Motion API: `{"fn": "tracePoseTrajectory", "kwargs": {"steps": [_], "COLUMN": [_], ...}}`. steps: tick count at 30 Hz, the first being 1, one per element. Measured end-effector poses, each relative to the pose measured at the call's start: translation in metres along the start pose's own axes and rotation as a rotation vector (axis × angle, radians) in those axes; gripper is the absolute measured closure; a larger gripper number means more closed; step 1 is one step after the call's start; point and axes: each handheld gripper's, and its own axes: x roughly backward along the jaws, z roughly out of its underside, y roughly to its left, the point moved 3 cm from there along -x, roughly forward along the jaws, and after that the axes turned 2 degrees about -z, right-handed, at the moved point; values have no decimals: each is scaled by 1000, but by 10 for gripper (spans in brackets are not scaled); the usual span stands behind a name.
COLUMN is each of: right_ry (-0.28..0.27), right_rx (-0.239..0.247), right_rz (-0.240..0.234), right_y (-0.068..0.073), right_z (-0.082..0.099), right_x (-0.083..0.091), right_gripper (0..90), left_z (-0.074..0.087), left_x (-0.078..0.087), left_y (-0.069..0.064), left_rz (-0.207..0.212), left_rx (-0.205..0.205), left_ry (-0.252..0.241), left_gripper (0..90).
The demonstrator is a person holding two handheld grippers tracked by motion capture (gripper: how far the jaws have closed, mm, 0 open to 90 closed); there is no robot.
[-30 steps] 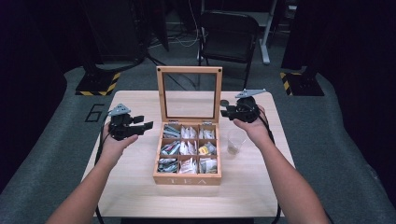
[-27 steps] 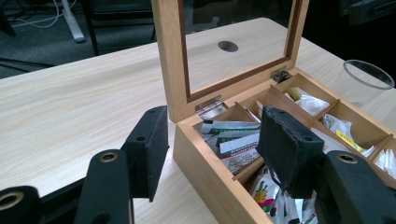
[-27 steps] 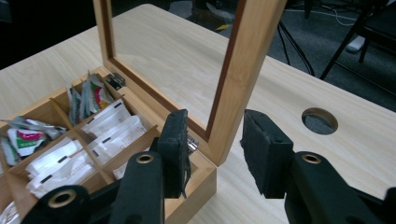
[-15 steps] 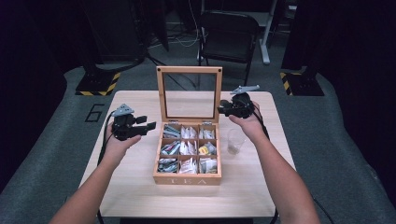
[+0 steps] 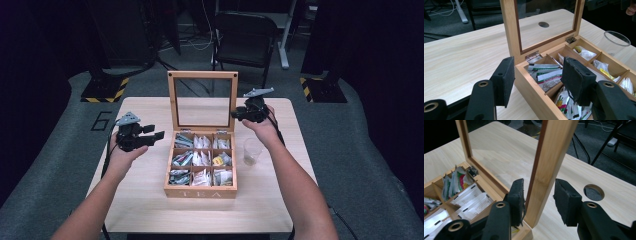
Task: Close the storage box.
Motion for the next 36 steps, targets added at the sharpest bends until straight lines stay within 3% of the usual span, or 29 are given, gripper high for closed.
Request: {"fn": "tracePoseTrajectory", "kwargs": {"steps": [9, 23, 36], "right_ry": [7, -7, 6], "right_rx": [-22, -1, 10], "right_rz": [-19, -40, -16], "right_y": [-6, -6, -2], "right_z": [4, 4, -8], "right_x": [-6, -15, -18], "right_gripper": [590, 590, 563], "left_z": [0, 6, 7], "left_x": [5, 6, 8], "left_y": [0, 1, 3], "left_rz": [-7, -15, -19], "left_rx": [-2, 8, 9], "left_ry": [2, 3, 3], "left_gripper": [437, 443, 443]}}
